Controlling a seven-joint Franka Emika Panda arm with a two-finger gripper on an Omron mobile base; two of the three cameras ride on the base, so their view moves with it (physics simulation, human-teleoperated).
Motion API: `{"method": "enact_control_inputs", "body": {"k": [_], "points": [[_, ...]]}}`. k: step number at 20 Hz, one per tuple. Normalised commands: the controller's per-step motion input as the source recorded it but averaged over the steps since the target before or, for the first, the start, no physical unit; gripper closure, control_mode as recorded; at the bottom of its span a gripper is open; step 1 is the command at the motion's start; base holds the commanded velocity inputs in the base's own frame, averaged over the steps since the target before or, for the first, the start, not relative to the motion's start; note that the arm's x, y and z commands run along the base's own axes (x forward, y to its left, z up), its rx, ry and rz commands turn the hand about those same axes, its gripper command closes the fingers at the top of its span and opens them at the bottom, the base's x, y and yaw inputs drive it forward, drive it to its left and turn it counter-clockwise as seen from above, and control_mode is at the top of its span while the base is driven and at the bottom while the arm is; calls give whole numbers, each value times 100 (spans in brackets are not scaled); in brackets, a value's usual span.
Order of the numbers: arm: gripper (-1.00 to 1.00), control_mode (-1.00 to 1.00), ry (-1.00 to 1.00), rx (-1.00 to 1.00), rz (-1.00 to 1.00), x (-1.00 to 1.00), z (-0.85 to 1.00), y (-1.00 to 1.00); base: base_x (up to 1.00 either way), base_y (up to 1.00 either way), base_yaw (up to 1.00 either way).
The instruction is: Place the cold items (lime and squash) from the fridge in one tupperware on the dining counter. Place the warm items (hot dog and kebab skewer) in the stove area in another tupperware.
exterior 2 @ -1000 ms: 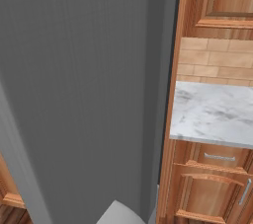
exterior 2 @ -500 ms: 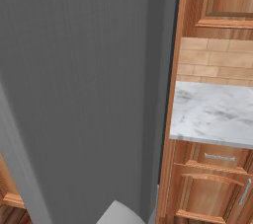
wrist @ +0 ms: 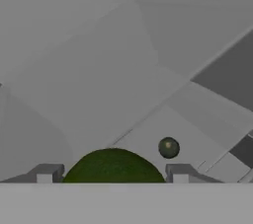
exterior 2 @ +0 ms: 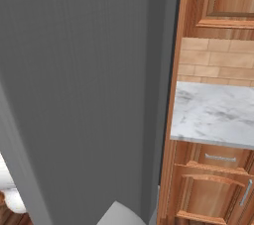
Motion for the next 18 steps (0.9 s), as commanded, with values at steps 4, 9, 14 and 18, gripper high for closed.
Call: {"method": "enact_control_inputs", "body": {"k": [4,9,14,18], "points": [[100,-100,9,12,-17,-100,-73,12,0,0,0],[100,-100,15,29,-30,-100,-32,-9,0,0,0],[100,-100,17,33,-33,-91,-21,-25,0,0,0],[100,-100,5,14,-41,-27,-31,-10,0,0,0]]}}
